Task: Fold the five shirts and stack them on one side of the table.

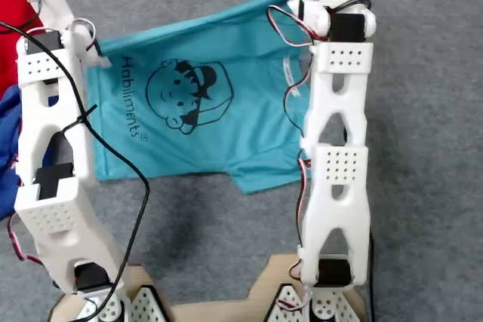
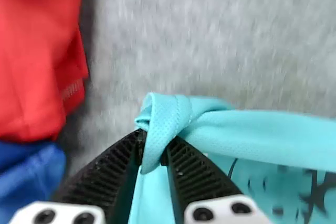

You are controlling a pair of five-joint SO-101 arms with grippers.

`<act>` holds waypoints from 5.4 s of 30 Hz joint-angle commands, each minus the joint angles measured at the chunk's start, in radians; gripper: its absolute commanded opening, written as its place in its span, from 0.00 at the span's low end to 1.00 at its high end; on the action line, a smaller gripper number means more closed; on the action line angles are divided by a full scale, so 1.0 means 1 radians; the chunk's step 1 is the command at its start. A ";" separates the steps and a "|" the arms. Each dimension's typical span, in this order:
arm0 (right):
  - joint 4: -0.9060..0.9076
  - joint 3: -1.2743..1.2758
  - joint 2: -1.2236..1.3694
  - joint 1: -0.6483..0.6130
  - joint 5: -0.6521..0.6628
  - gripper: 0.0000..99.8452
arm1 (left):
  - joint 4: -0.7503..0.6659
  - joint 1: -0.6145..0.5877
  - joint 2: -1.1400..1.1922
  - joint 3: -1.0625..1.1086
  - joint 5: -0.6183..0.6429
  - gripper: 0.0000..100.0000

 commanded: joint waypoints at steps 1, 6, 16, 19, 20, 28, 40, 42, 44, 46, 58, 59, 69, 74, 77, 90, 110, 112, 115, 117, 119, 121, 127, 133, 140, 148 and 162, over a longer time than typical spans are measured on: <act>0.112 -0.054 -0.061 -0.001 -0.015 0.01 | 0.149 0.012 -0.024 -0.054 0.002 0.02; 0.445 -0.054 -0.119 0.001 0.043 0.01 | 0.305 0.003 -0.015 -0.043 -0.005 0.02; 0.474 0.193 -0.220 0.062 0.106 0.01 | 0.450 -0.005 -0.015 -0.008 -0.008 0.02; 0.473 0.415 -0.332 0.056 0.110 0.01 | 0.450 -0.005 -0.015 0.051 -0.008 0.02; 0.473 0.487 -0.374 0.054 0.112 0.01 | 0.450 -0.005 -0.015 0.072 -0.008 0.02; 0.460 0.944 -0.644 0.053 0.114 0.01 | 0.413 -0.005 -0.024 0.222 -0.008 0.02; 0.190 1.779 -1.099 0.053 0.115 0.01 | 0.345 -0.094 -0.024 0.281 -0.075 0.02; 0.120 1.928 -1.179 0.053 0.115 0.01 | 0.350 -0.098 -0.021 0.285 -0.087 0.02; 0.057 2.060 -1.241 0.059 0.114 0.01 | 0.351 -0.094 -0.016 0.290 -0.091 0.02; 0.014 2.161 -1.280 0.061 0.106 0.01 | 0.345 -0.081 -0.016 0.307 -0.091 0.02; 0.020 2.213 -1.311 0.070 0.084 0.01 | 0.344 0.005 -0.022 0.384 -0.087 0.02; 0.040 2.203 -1.313 0.068 0.086 0.01 | 0.344 0.003 -0.022 0.382 -0.089 0.02; 0.118 2.187 -1.455 -0.016 0.077 0.01 | 0.344 -0.011 -0.018 0.381 -0.089 0.02; 0.120 2.216 -1.472 -0.012 0.077 0.01 | 0.307 -0.012 -0.019 0.410 -0.091 0.02; 0.140 2.218 -1.474 -0.012 0.077 0.01 | 0.307 -0.012 -0.016 0.411 -0.091 0.02; 0.083 2.345 -1.475 -0.010 0.077 0.01 | 0.308 -0.117 -0.016 0.445 -0.147 0.02; -0.081 2.434 -1.406 0.124 0.123 0.01 | 0.279 0.055 -0.015 0.505 -0.161 0.02; -0.109 2.430 -1.366 0.162 0.144 0.01 | 0.279 0.063 -0.015 0.505 -0.161 0.02; -0.158 2.430 -1.314 0.194 0.150 0.01 | 0.282 0.061 -0.015 0.505 -0.161 0.02; -0.178 2.430 -1.287 0.196 0.150 0.01 | 0.287 0.057 -0.015 0.505 -0.164 0.02; -0.206 2.430 -1.270 0.196 0.149 0.01 | 0.287 0.055 -0.015 0.514 -0.166 0.02; -0.236 2.430 -1.256 0.193 0.147 0.01 | 0.287 0.057 -0.015 0.529 -0.167 0.02; -0.244 2.430 -1.265 0.189 0.190 0.22 | 0.284 0.054 -0.015 0.554 -0.172 0.02; -0.146 2.422 -1.385 0.159 0.218 0.30 | 0.330 0.052 -0.024 0.537 -0.222 0.02; -0.038 2.313 -1.561 0.033 0.144 0.30 | 0.473 -0.028 -0.024 0.404 -0.218 0.17; -0.075 2.018 -1.310 0.010 0.080 0.13 | 0.617 -0.094 -0.022 0.157 -0.218 0.18; -0.077 1.293 -0.506 -0.101 0.006 0.05 | 0.431 0.052 0.124 0.092 0.103 0.02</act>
